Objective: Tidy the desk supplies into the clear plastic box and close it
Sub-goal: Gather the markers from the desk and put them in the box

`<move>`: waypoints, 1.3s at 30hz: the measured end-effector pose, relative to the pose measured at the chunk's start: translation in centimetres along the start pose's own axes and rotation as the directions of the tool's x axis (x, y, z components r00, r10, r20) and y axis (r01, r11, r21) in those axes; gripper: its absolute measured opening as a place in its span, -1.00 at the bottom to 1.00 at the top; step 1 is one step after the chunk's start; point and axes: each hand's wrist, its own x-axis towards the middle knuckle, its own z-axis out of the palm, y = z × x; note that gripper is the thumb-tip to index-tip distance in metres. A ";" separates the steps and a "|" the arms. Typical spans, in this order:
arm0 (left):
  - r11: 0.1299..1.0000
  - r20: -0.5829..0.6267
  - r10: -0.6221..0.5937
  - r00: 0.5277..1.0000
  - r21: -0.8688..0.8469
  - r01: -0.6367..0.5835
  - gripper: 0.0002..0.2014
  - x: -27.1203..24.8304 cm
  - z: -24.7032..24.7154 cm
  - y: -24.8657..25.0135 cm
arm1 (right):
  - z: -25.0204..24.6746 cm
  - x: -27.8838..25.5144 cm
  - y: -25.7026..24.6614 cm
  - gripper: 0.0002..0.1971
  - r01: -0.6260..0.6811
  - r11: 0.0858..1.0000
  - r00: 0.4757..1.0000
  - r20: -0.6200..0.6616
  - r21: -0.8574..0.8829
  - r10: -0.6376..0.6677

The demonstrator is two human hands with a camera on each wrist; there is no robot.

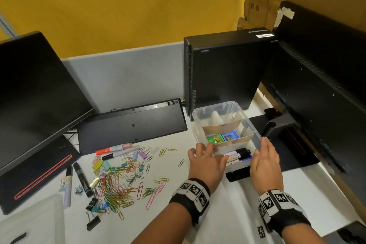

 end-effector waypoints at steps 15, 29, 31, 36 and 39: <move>0.903 -0.126 -0.378 0.917 -0.269 0.336 -0.70 -15.4 -4.7 -18.5 | 1.6 -4.4 -8.6 -0.59 0.478 0.873 0.875 0.028 0.099 -0.483; 0.599 -0.045 -0.800 0.598 -0.088 0.796 -0.59 -18.4 -9.1 -33.2 | 11.4 -8.6 -24.3 -0.79 0.859 0.461 0.387 0.309 0.223 -0.869; 0.579 -0.038 -0.815 0.578 -0.060 0.813 -0.58 -17.4 -8.9 -34.5 | 12.8 -7.5 -26.4 -0.77 0.860 0.469 0.380 0.360 0.201 -0.852; 0.516 -0.006 -0.854 0.520 0.109 0.849 -0.57 -15.8 -8.3 -37.0 | 16.8 -4.9 -30.4 -0.72 0.825 0.554 0.421 0.537 0.108 -0.731; 0.512 0.026 -0.855 0.519 0.203 0.834 -0.58 -15.4 -7.7 -37.6 | 18.8 -4.1 -32.2 -0.52 0.788 0.613 0.453 0.620 0.057 -0.640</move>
